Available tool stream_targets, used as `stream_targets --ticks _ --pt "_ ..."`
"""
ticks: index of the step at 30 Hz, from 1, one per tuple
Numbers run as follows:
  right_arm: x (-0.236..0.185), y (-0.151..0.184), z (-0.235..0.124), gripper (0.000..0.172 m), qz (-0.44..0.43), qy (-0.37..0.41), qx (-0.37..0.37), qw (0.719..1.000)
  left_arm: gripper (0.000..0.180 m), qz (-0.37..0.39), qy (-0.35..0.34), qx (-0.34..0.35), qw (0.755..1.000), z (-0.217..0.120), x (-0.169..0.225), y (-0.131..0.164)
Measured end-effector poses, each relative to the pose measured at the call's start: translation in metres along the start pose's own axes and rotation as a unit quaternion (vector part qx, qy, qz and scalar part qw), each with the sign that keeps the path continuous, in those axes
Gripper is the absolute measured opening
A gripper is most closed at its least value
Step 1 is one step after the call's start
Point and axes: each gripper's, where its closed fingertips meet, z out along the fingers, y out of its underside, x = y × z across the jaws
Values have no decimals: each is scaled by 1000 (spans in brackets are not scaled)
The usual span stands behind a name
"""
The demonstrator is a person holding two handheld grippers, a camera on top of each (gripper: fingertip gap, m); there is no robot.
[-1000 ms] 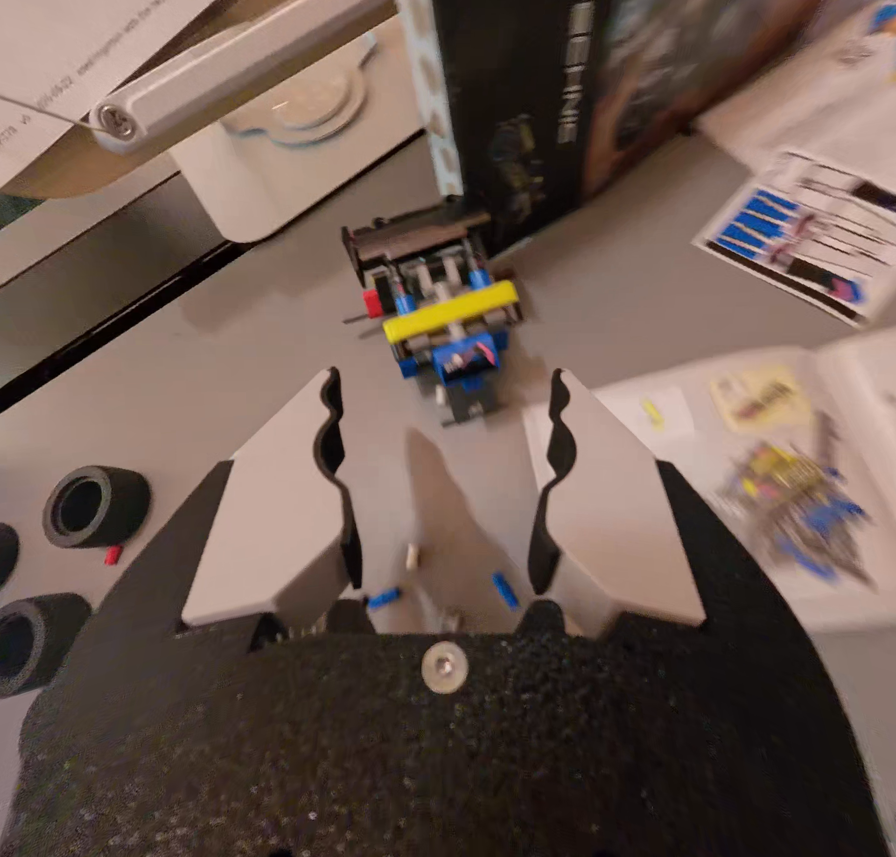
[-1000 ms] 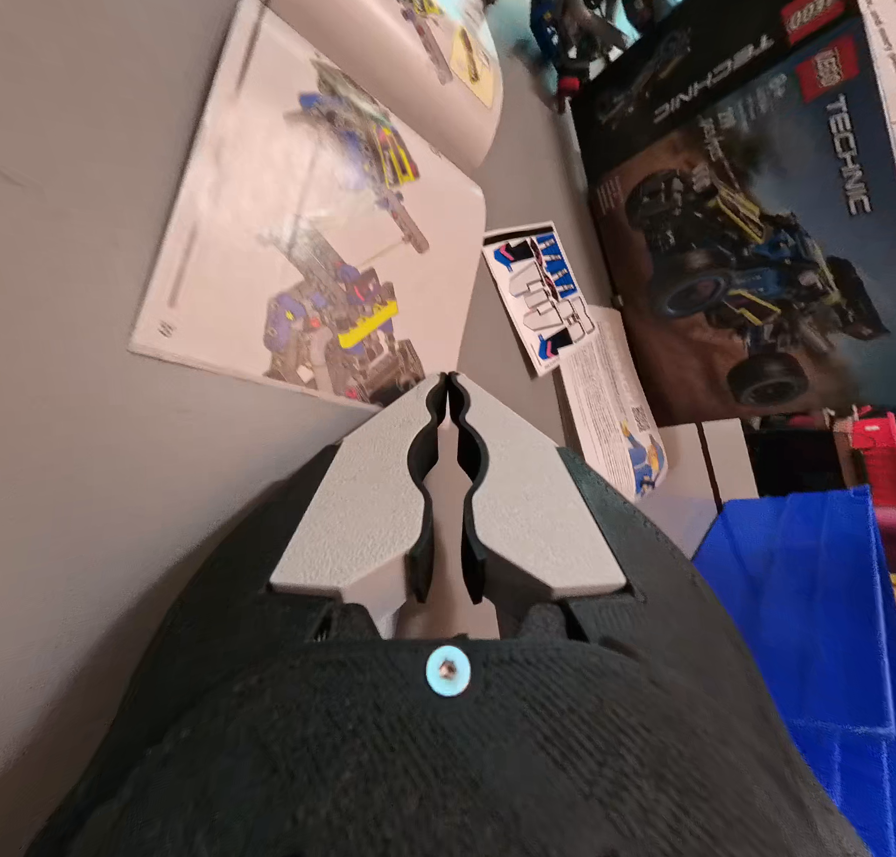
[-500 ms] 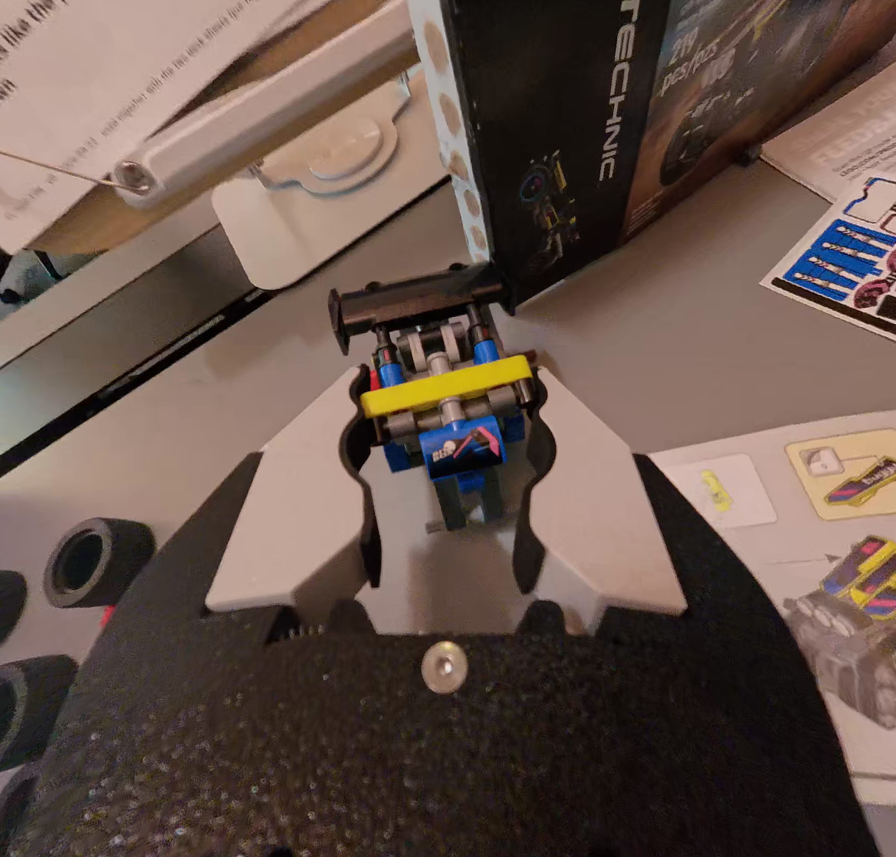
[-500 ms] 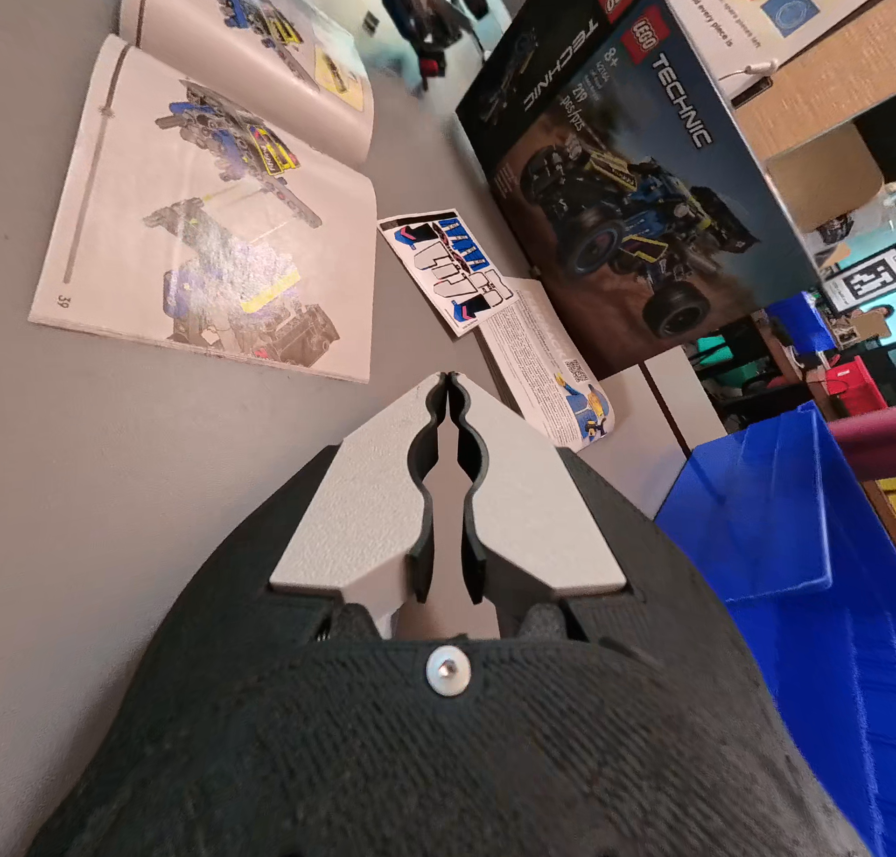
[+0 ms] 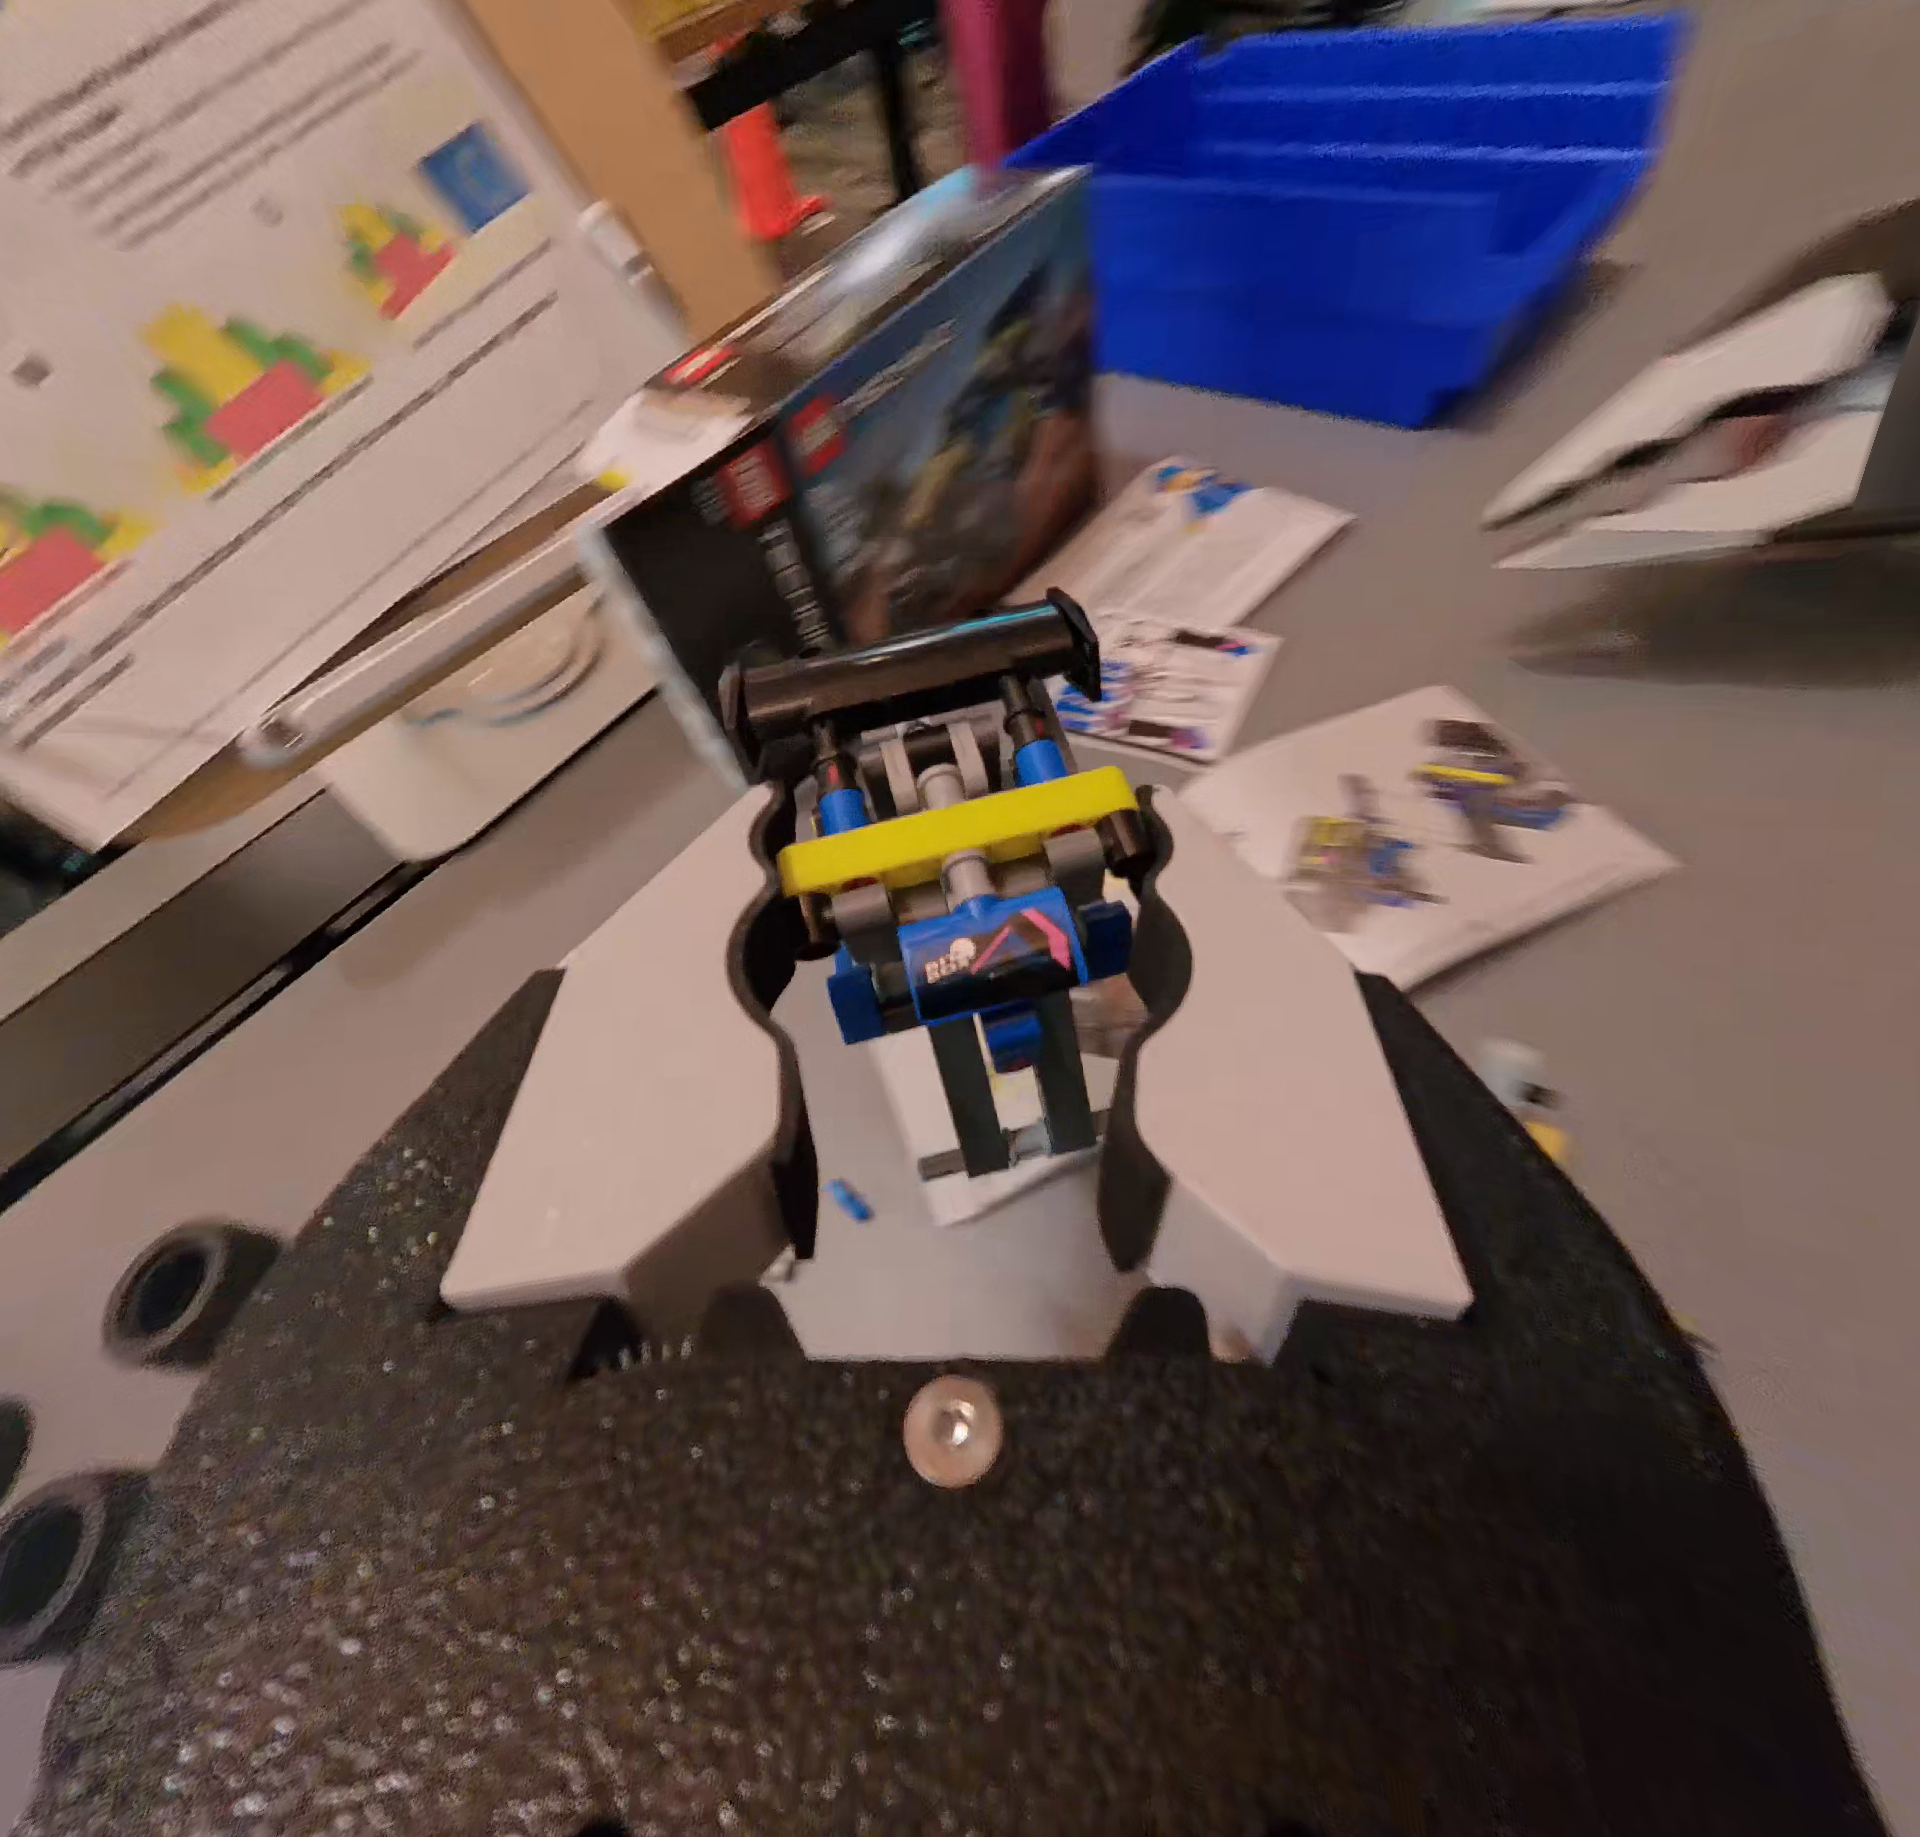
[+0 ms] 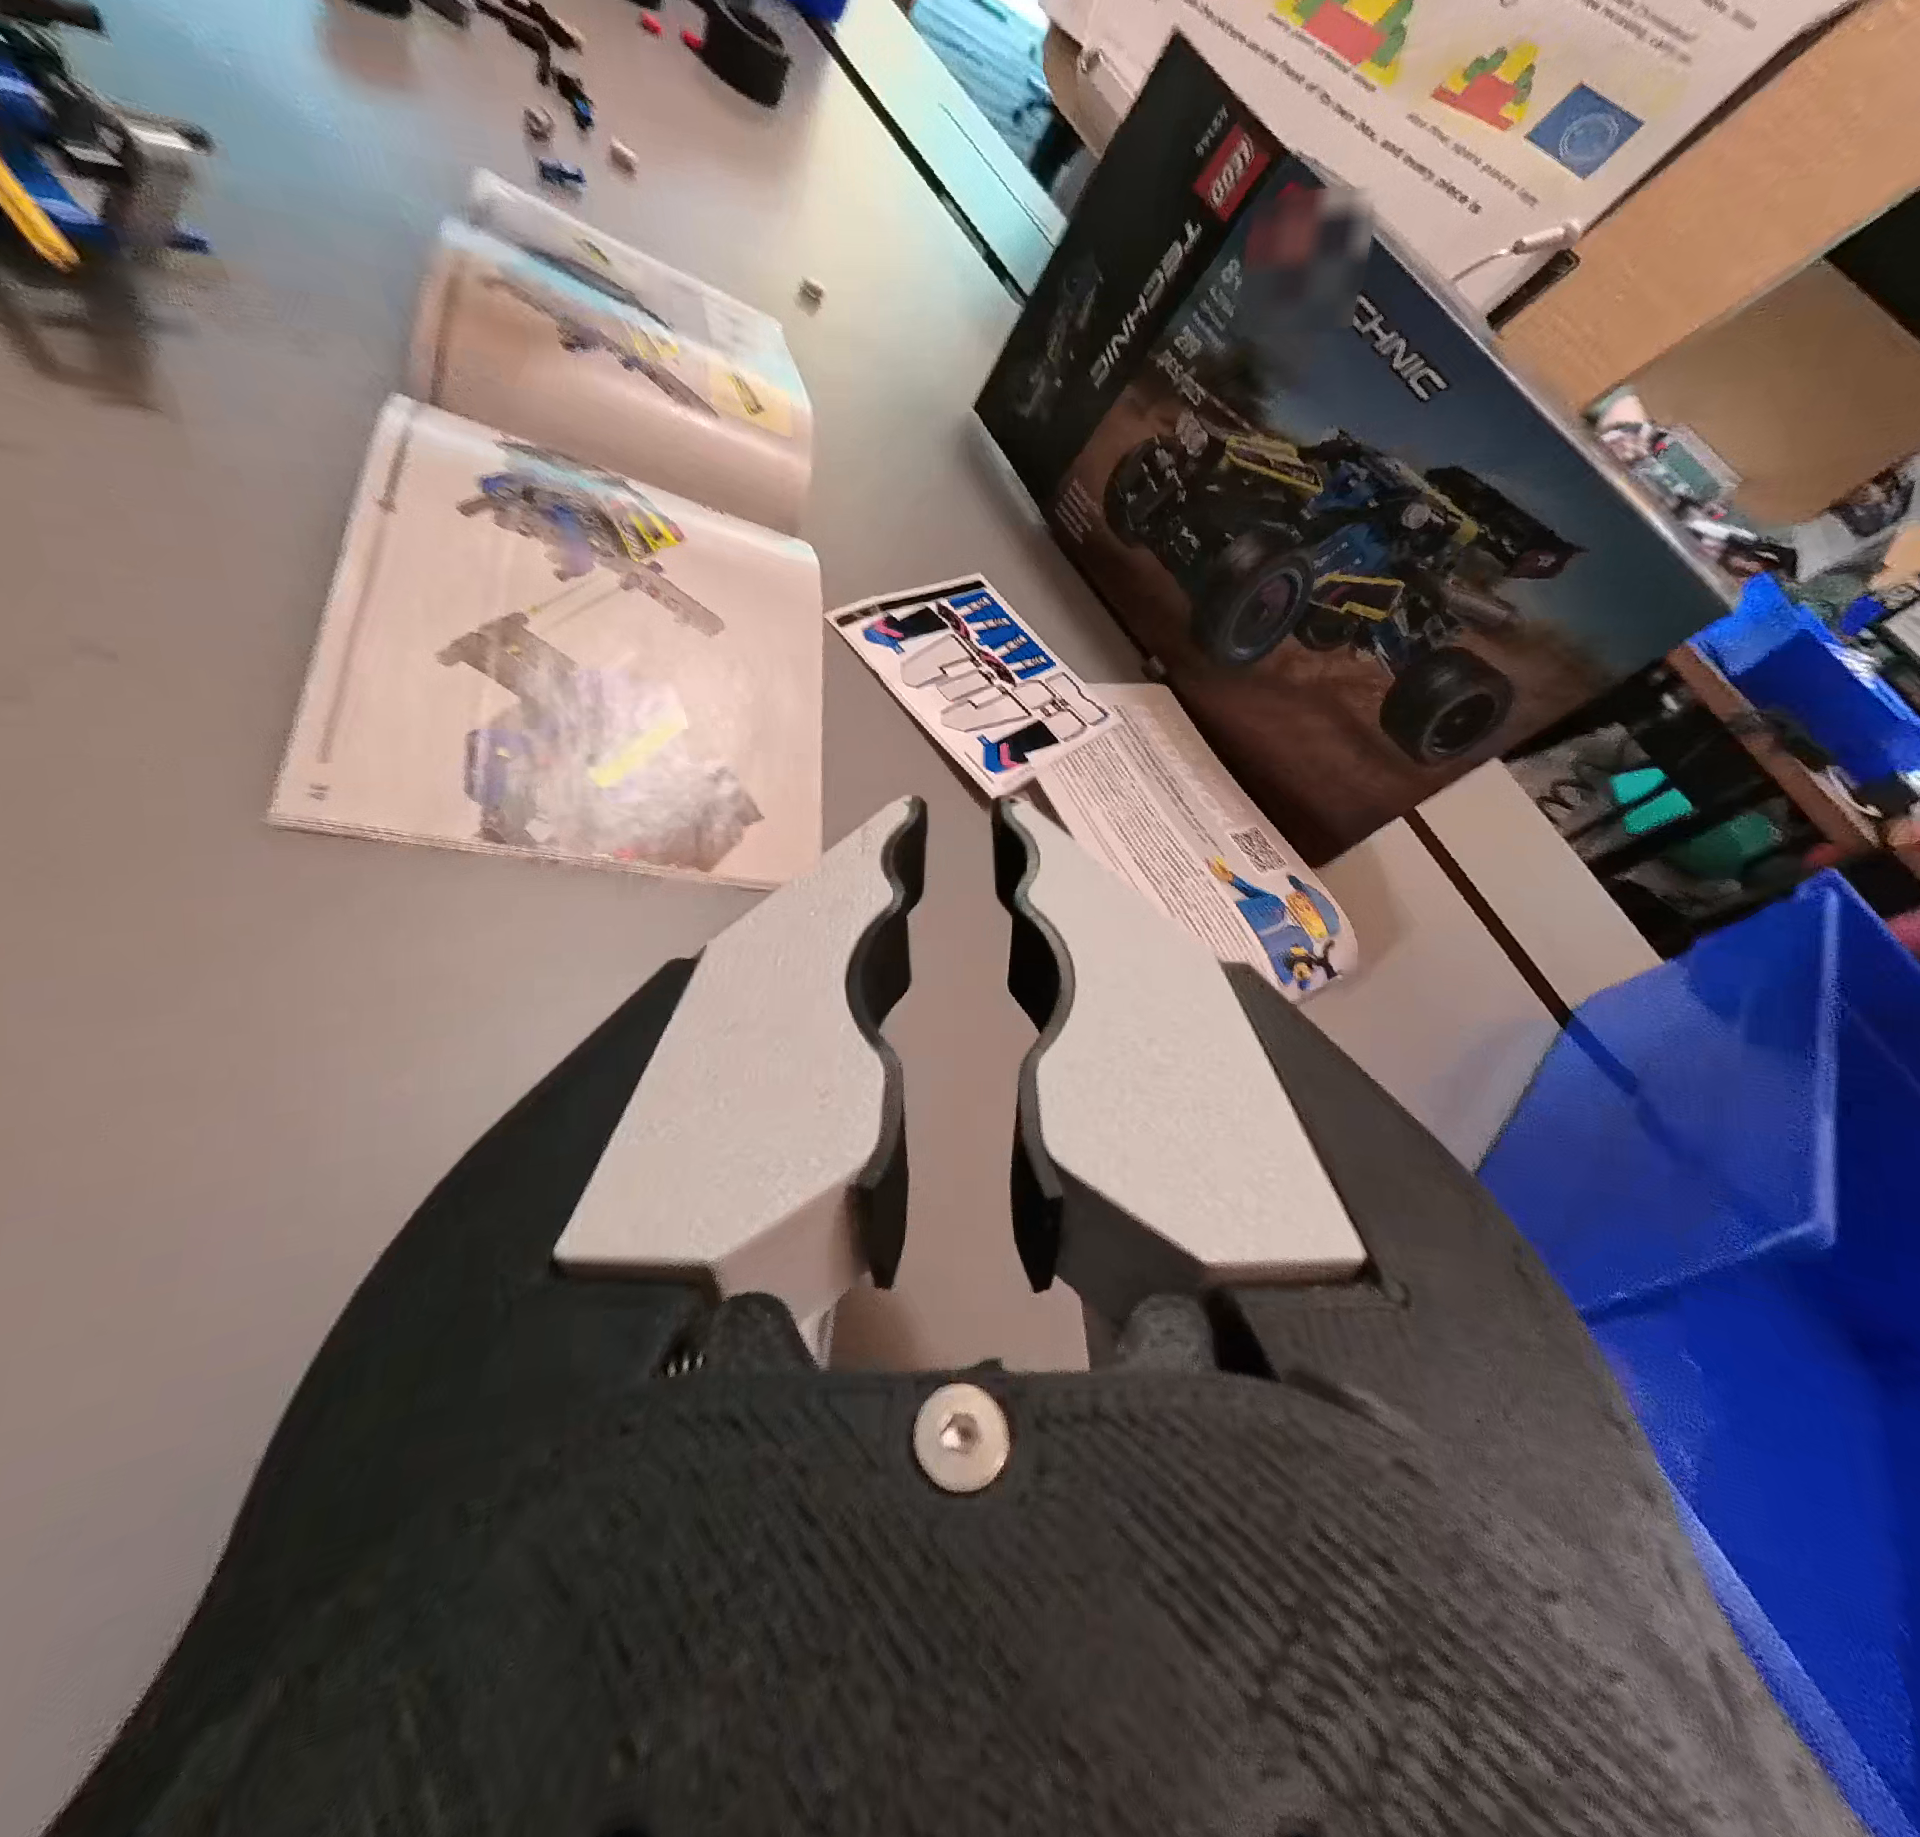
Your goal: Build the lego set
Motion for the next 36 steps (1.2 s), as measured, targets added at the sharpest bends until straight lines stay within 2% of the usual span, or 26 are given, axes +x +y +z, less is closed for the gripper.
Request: stream_targets --ticks 3,7,10,14,20,28,32,36 --pt "-18 -7 -8 25 29 -73 22 997 61 18 92 13 995 -23 65 -13" --pt "-35 -28 -28 42 76 -157 81 981 61 4 191 25 981 -39 146 -10" --pt "-52 -44 -42 45 101 -222 120 962 61 4 221 25 975 -36 189 7" --pt "-75 -51 -44 42 96 -280 129 946 62 15 235 6 972 -22 221 35" --pt "-103 -44 -39 39 67 -335 100 935 61 45 214 -28 975 -4 225 59" --pt "-112 -48 -43 40 66 -354 102 927 62 76 221 -39 972 3 225 65" --pt "-119 -52 -41 43 53 -361 107 925 65 76 227 -27 970 -12 221 58" --pt "-129 -58 -39 53 42 -369 109 922 67 50 178 9 983 -40 178 38"
